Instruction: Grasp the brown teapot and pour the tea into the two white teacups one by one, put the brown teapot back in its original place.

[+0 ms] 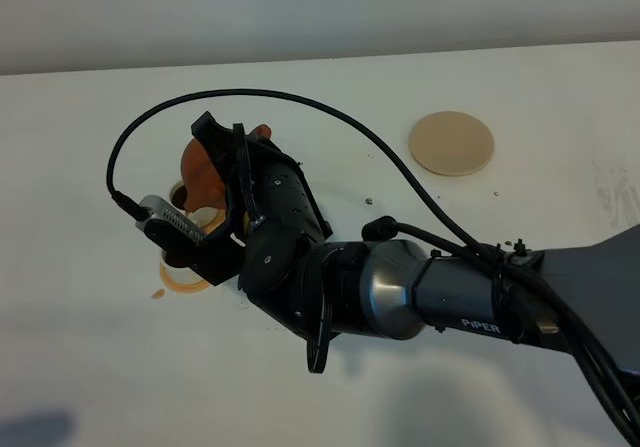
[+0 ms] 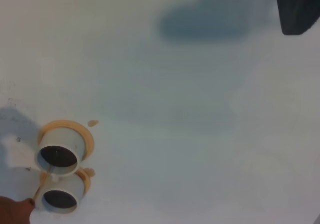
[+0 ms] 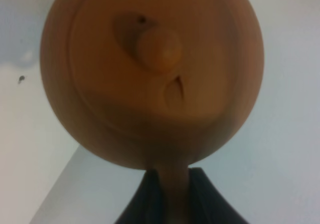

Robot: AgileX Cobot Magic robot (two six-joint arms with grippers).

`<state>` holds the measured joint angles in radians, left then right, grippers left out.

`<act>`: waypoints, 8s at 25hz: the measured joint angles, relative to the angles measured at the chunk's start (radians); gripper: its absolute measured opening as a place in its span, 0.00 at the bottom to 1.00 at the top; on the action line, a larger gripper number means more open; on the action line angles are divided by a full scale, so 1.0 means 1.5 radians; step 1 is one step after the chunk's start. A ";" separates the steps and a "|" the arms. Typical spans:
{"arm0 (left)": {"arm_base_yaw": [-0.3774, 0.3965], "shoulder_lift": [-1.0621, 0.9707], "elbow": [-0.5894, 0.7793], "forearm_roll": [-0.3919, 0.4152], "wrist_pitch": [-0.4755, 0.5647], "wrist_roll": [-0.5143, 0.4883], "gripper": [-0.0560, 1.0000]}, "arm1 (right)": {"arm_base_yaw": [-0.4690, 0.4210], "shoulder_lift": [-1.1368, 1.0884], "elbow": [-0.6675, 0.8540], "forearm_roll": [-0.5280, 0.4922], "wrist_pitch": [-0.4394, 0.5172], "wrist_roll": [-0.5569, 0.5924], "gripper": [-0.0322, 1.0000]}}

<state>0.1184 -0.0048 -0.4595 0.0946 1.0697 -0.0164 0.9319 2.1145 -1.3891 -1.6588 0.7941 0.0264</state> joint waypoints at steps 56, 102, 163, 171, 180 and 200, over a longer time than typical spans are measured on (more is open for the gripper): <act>0.000 0.000 0.000 0.000 0.000 0.000 0.31 | -0.089 0.000 -0.132 0.888 -0.026 0.021 0.12; 0.000 0.000 0.000 0.000 0.000 0.000 0.31 | -0.428 -0.058 -0.153 1.060 0.013 -0.018 0.12; 0.000 0.000 0.000 0.000 0.001 0.000 0.31 | -0.559 -0.506 0.166 1.130 -0.049 -0.034 0.49; 0.000 0.000 0.000 0.000 0.001 0.000 0.31 | -0.566 -0.875 0.375 1.116 -0.013 -0.024 0.49; 0.000 0.000 0.000 0.000 0.001 0.000 0.31 | -0.566 -1.163 0.469 1.100 0.142 0.002 0.49; 0.000 0.000 0.000 0.000 0.001 0.000 0.31 | -0.566 -1.414 0.580 1.100 0.214 0.000 0.40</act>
<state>0.1184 -0.0048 -0.4595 0.0946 1.0708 -0.0164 0.0836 -0.0064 -0.5194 -0.0089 1.1153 0.0271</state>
